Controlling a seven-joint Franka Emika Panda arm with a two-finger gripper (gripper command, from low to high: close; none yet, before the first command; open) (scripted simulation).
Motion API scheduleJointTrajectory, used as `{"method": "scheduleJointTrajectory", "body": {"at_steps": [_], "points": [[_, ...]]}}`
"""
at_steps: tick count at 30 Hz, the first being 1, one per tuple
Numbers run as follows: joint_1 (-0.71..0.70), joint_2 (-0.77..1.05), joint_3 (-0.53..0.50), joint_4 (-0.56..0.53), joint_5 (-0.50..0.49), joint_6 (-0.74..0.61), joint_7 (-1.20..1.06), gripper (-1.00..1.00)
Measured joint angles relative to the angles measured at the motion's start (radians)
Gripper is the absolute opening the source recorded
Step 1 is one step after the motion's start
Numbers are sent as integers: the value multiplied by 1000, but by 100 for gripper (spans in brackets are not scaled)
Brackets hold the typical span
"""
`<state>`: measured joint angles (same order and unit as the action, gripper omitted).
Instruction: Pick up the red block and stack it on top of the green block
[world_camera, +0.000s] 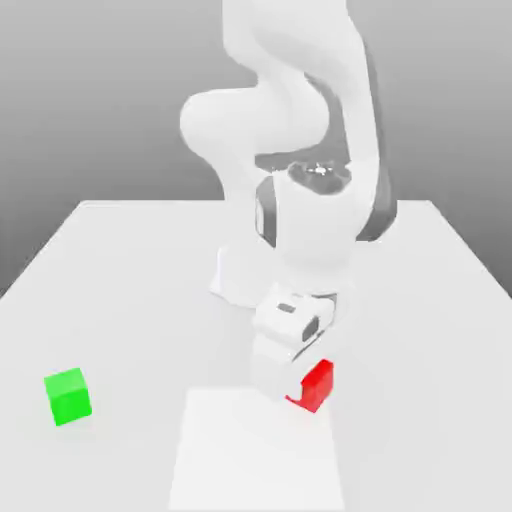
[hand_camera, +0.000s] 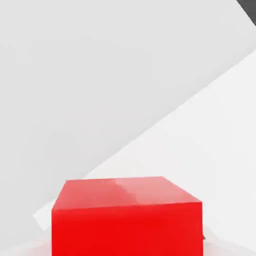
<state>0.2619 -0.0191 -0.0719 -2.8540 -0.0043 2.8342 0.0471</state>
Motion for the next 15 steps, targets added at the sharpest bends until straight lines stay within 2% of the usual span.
{"method": "scheduleJointTrajectory", "body": {"at_steps": [15], "points": [[-549,-1,-306,186,-9,-187,-586,-100]]}}
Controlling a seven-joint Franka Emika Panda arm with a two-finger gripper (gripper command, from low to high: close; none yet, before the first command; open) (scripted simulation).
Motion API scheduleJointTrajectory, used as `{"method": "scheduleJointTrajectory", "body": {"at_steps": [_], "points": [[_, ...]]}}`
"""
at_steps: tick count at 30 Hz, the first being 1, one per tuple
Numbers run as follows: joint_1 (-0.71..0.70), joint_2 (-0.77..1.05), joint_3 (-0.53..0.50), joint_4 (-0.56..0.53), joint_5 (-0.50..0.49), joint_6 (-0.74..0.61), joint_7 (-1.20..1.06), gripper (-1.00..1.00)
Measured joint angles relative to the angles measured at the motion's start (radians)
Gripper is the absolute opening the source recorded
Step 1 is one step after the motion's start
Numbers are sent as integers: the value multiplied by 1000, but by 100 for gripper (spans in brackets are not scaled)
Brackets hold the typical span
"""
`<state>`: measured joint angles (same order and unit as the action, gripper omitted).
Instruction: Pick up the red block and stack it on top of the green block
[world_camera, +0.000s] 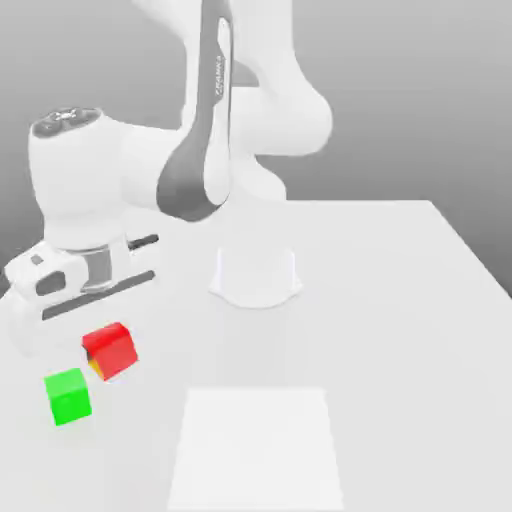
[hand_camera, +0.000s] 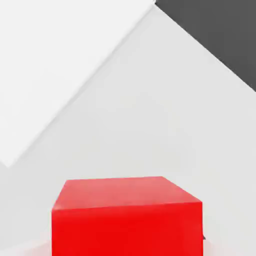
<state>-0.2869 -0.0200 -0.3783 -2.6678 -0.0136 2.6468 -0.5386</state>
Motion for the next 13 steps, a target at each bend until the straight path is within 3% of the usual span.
{"method": "scheduleJointTrajectory", "body": {"at_steps": [3,5,10,11,13], "points": [[-136,42,27,17,35,26,-63,-100],[-84,81,70,21,64,60,-88,-100],[-102,193,113,26,156,160,-156,-100],[-108,209,122,26,169,174,-165,100],[-108,209,122,26,169,174,-165,100]]}}
